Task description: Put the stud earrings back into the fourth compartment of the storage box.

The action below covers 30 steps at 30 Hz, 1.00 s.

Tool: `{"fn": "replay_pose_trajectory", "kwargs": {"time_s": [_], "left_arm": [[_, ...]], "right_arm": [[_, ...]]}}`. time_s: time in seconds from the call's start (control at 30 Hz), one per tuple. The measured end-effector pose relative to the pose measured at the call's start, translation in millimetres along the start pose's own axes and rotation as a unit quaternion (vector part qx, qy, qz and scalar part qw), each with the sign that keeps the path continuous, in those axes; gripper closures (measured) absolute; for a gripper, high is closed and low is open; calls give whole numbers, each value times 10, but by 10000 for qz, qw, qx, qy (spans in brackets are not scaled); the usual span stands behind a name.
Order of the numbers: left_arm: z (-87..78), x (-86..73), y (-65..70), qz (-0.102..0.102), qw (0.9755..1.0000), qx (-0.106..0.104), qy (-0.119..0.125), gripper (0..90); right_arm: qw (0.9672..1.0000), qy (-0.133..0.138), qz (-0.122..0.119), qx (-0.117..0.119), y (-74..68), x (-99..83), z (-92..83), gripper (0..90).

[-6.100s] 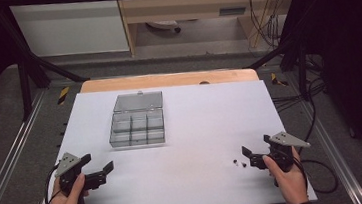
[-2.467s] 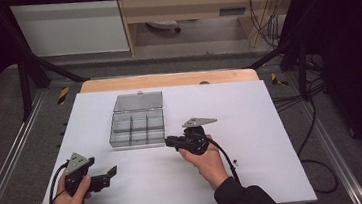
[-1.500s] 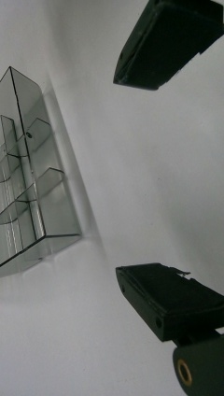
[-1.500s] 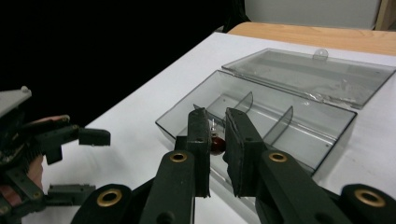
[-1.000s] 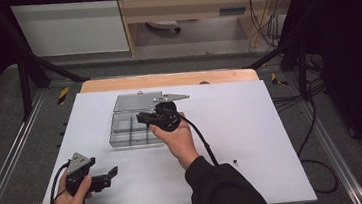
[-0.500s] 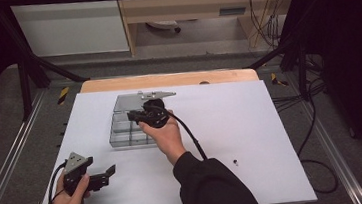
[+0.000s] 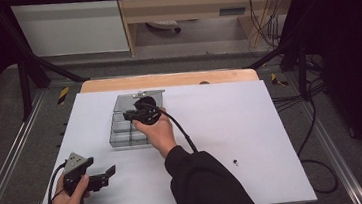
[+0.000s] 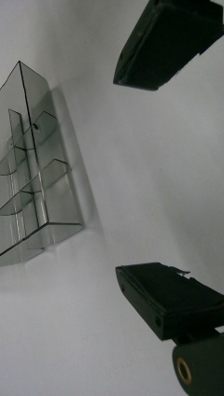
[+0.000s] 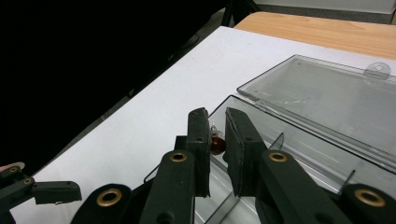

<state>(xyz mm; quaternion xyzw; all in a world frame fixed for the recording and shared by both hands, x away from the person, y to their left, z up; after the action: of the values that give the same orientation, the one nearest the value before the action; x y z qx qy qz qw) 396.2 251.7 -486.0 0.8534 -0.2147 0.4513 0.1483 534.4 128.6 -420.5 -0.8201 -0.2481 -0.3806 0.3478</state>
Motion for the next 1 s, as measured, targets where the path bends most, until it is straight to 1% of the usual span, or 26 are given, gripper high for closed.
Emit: {"fn": "replay_pose_trajectory", "kwargs": {"time_s": [0.17, 0.27, 0.4, 0.5, 0.53, 0.63, 0.8, 0.83, 0.87, 0.9, 1.0], "left_arm": [[2, -6, 7, 38, 10000, 12, -33, 80], [3, 11, 13, 39, 10000, 10, 0, 80], [13, 16, 28, 73, 10000, -9, -38, 80], [20, 10, 30, 84, 10000, -12, -44, 80], [18, 6, 22, 109, 9999, -9, -65, 80], [17, 9, 21, 79, 10000, -17, -41, 80], [13, 7, 17, 71, 10000, -28, -39, 80], [17, 7, 22, 71, 10000, -40, -44, 80], [18, 6, 27, 86, 9999, -52, -54, 80], [21, 7, 36, 92, 9999, -67, -52, 80], [22, 7, 40, 109, 9999, -64, -56, 80]], "right_arm": [[9999, -131, -33, -1, -44, -24, 60, 803], [9997, -216, -62, -37, -59, -67, 90, 803], [9993, -327, -163, -38, -110, -116, 103, 803], [9985, -489, -236, -92, -104, -173, 131, 803], [9982, -541, -218, -102, -101, -194, 141, 803], [9978, -619, -195, -113, -93, -232, 173, 803], [9974, -688, -202, -96, -126, -282, 250, 799], [9973, -725, -113, -79, -131, -303, 267, 730], [9973, -725, -113, -79, -131, -303, 267, 730], [9974, -711, -61, -46, -138, -302, 268, 699], [9978, -642, -128, -63, -152, -272, 210, 668]]}}
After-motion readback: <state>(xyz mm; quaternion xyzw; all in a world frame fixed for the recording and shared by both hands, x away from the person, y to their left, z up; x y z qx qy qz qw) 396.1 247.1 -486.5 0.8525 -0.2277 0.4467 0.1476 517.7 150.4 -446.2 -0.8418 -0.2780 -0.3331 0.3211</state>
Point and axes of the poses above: each handheld gripper's, and its own axes: z roughly forward along the jaws, x roughly out of its top, y roughly to its right, the point moved 9 cm from there along z, roughly forward along the jaws, and after that the axes turned 4 degrees about z, right-handed, at the moved point
